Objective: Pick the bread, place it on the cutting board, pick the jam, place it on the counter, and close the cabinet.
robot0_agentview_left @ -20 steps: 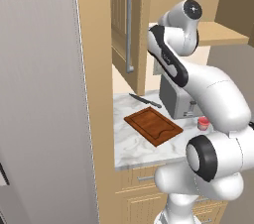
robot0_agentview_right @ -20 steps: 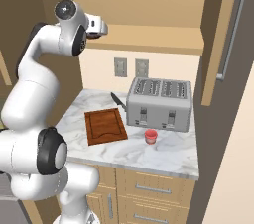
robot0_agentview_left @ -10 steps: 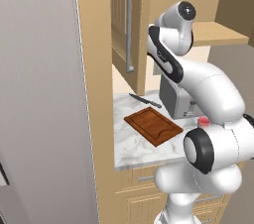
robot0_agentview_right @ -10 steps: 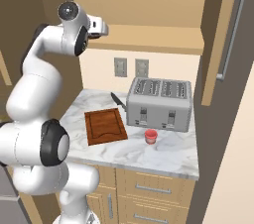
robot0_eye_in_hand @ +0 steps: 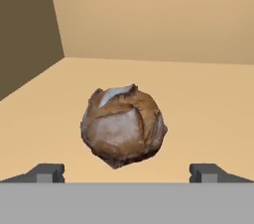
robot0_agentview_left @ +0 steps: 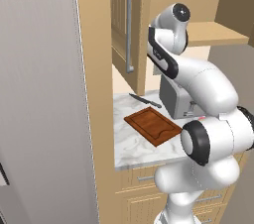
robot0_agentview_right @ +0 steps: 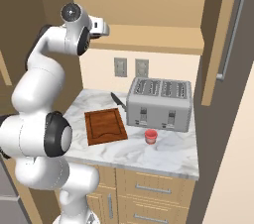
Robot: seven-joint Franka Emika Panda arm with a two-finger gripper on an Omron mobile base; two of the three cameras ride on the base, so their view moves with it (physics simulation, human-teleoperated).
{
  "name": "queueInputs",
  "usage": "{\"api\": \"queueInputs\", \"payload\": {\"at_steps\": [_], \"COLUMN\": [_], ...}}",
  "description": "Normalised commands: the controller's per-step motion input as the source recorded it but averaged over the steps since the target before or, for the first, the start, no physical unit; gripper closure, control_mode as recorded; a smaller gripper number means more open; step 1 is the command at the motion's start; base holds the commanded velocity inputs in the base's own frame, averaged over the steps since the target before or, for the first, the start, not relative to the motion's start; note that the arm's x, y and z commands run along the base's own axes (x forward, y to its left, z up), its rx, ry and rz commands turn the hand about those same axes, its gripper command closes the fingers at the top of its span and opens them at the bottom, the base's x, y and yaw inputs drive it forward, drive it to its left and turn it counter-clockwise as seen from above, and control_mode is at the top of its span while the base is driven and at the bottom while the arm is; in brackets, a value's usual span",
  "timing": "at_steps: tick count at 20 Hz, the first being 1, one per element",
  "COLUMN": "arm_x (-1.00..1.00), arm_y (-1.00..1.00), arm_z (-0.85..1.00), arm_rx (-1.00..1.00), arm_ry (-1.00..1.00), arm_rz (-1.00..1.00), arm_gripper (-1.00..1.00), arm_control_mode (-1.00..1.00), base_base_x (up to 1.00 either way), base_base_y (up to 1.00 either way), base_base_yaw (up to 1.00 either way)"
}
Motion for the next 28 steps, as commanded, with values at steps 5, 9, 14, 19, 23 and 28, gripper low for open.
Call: {"api": "queueInputs", "payload": {"at_steps": [5,9,14,19,23,28], "arm_x": [0.19,0.20,0.19,0.22,0.17,0.10], "arm_y": [0.00,0.04,0.05,0.06,0.09,0.09], "arm_z": [0.00,0.00,0.00,0.00,-0.02,-0.13], "arm_rx": [0.00,0.00,0.00,0.00,0.00,0.00], "arm_ry": [0.00,0.00,0.00,0.00,0.00,0.00], "arm_rz": [0.00,0.00,0.00,0.00,0.00,0.00], "arm_gripper": [-1.00,-1.00,-1.00,-1.00,-1.00,-1.00], "arm_control_mode": [-1.00,-1.00,-1.00,-1.00,-1.00,-1.00], "base_base_x": [0.00,0.00,0.00,0.00,0.00,0.00], "base_base_y": [0.00,0.00,0.00,0.00,0.00,0.00], "base_base_yaw": [0.00,0.00,0.00,0.00,0.00,0.00]}}
